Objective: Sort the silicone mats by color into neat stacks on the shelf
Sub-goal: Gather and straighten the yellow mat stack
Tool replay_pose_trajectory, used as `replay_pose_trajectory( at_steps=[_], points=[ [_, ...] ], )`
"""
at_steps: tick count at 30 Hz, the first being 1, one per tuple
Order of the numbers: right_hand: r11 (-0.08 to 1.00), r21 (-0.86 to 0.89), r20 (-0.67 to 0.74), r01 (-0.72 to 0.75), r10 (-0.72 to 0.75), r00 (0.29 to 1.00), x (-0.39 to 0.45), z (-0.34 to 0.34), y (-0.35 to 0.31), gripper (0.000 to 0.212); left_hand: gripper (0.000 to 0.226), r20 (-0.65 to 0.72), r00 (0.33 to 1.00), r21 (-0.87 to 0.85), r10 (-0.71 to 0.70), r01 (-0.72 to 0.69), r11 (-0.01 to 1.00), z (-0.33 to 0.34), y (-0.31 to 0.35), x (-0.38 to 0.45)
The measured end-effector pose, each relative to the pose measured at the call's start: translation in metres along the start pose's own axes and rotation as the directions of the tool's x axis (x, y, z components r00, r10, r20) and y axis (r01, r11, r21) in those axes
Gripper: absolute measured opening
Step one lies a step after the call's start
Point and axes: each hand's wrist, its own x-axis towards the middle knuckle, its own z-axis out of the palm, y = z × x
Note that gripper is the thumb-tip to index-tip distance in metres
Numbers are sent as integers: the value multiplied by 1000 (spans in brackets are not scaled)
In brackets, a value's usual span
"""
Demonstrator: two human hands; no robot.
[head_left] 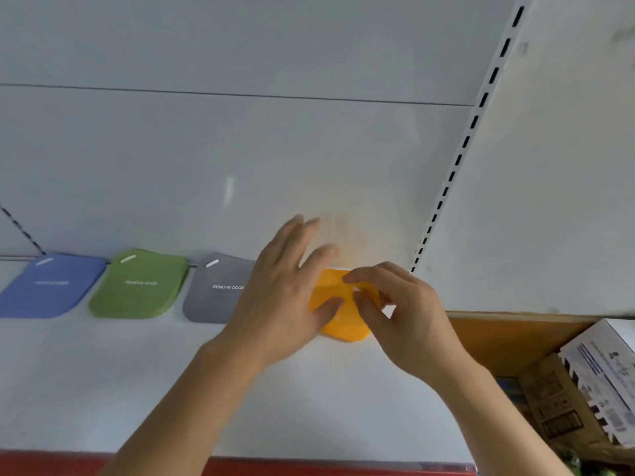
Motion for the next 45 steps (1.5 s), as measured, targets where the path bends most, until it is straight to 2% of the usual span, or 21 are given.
replay_pose_trajectory(
  at_steps=[2, 4, 7, 8, 10, 12, 14, 17, 19, 21, 24, 28, 30, 32, 34, 38, 42, 45],
  points=[
    [1000, -3, 3, 7, -7, 1000, 2, -7, -6, 31, 31, 158, 983, -59, -94, 105, 993, -11, 7, 5],
    [998, 46, -34, -41, 43, 999, 5, -10, -6, 30, 24, 298, 927, -191, -230, 294, 937, -12, 4, 4],
    [983, 41, -120, -180, 183, 976, 4, -8, 18, 22, 15, 288, 929, -329, -231, 322, 888, -5, -12, -11],
    [958, -23, -144, -285, 279, 949, 4, -6, 31, 23, 12, 290, 923, -384, -252, 353, 853, -4, -18, -17],
    [846, -250, -110, -471, 458, 882, 2, 5, 54, 39, 24, 287, 903, -504, -320, 426, 751, -4, -27, -26],
    [737, -421, -9, -528, 579, 815, -3, 23, 67, 54, 28, 265, 888, -541, -377, 460, 704, -1, -34, -34],
    [676, -533, 25, -509, 614, 789, -5, 38, 68, 60, 29, 233, 870, -558, -435, 486, 673, 4, -37, -41],
    [653, -568, -16, -500, 599, 801, -4, 53, 64, 58, 28, 198, 839, -615, -506, 508, 602, 7, -42, -45],
    [704, -449, -62, -550, 590, 805, -5, 61, 61, 50, 31, 195, 822, -650, -535, 516, 558, 7, -46, -48],
    [773, -325, -105, -545, 543, 833, -7, 65, 57, 33, 32, 207, 813, -671, -545, 523, 525, 5, -47, -50],
    [869, -187, -183, -458, 428, 885, -8, 61, 49, 8, 22, 194, 786, -730, -587, 515, 449, 2, -50, -52],
    [947, -155, -270, -282, 234, 934, -2, 19, 32, 14, 23, 187, 726, -860, -661, 446, 247, -8, -58, -46],
    [961, -193, -221, -200, 156, 963, 6, -9, 21, 21, 17, 214, 704, -889, -677, 428, 164, -12, -60, -42],
    [968, -234, -120, -96, 69, 990, 11, -32, 6, 28, 26, 213, 707, -888, -674, 427, 168, -12, -60, -39],
    [976, -217, -14, -20, 17, 1000, 14, -45, -11, 31, 29, 246, 723, -884, -646, 441, 157, -10, -56, -39],
    [984, -167, 143, 70, -46, 989, 20, -34, -35, 24, 29, 370, 776, -884, -511, 463, 63, -6, -41, -38],
    [983, -168, 102, 73, -56, 993, 22, 1, -29, 17, 34, 442, 787, -889, -430, 449, -94, -1, -15, -39],
    [984, -175, 37, -20, 26, 999, 17, 13, -23, 19, 36, 455, 764, -887, -457, 437, -152, 5, -7, -43]
  ],
)
